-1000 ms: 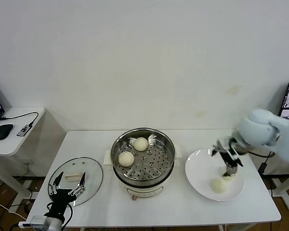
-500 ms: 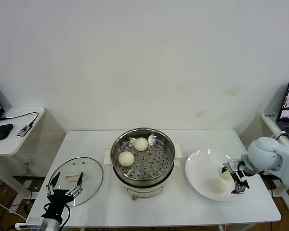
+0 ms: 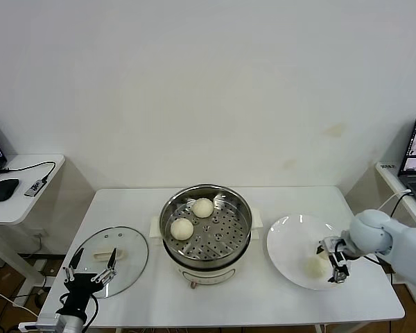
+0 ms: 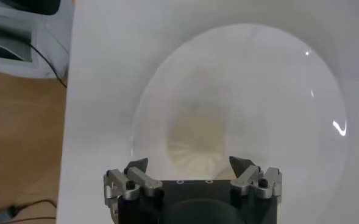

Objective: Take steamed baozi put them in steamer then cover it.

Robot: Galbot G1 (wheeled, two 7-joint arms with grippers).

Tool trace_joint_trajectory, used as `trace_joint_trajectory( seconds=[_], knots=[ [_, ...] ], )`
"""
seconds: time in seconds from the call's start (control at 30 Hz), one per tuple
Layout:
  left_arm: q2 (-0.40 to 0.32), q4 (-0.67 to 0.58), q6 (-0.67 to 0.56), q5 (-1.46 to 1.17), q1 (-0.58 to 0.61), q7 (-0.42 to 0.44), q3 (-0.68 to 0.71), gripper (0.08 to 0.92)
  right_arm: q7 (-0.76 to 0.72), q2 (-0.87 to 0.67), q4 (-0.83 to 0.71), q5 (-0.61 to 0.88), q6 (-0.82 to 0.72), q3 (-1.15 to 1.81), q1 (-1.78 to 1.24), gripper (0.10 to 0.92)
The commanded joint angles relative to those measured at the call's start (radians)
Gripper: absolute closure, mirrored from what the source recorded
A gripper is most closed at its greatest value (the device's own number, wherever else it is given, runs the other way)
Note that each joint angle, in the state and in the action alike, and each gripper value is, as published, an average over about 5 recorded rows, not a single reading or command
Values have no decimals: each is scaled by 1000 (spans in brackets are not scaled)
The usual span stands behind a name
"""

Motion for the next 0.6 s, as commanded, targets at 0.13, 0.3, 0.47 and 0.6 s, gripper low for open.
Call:
trace_joint_trajectory(
  seconds=[0.13,0.3,0.47,0.6],
  knots=[
    [1,5,-1,1,-2,0,1,177,24,58,-74,-8,-2,51,-62,249],
    [2,7,-3,1,-1,1,2,177,26,63,-72,-2,-9,51,-55,321],
    [0,5,-3,2,0,1,4,177,17,60,-65,0,-10,45,-40,414],
    [0,2,-3,2,1,1,3,177,5,51,-50,27,-7,12,31,449]
  ],
)
